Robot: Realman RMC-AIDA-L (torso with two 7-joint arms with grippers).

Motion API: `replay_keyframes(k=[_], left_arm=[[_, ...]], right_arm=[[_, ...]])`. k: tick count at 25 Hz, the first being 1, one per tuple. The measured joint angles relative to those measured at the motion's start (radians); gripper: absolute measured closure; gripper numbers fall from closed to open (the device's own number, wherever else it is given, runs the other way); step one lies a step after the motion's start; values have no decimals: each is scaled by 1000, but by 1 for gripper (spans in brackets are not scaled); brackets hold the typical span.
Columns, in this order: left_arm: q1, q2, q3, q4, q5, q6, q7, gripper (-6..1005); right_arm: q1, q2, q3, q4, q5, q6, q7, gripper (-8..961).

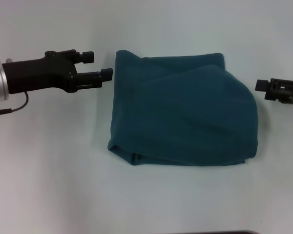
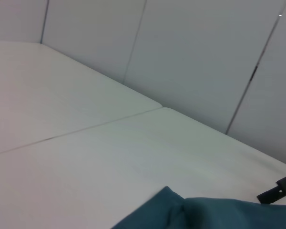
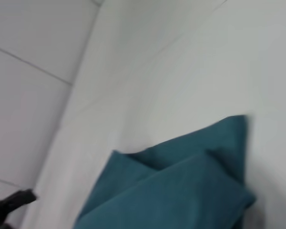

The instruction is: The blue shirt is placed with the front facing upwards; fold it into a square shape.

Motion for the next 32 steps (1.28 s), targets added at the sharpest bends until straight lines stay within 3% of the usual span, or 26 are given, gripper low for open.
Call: replay_keyframes(k=[7,14,24,32], left_arm=[[-2,2,-8,1,4,-35,-23,205],[7,6,-12,17,19,-96,-33,205],[-3,0,2,42,48,-112,-27,205],[-4,-1,14,42,49,-108,-26,205]], right_arm=[[65,-3,0,1,-54,13,73,150],[73,-6,2,6,-90,25,124,137],[100,33,7,-61,-79,-49,108,139],[109,39,21,-64,-3,-73,70,141]])
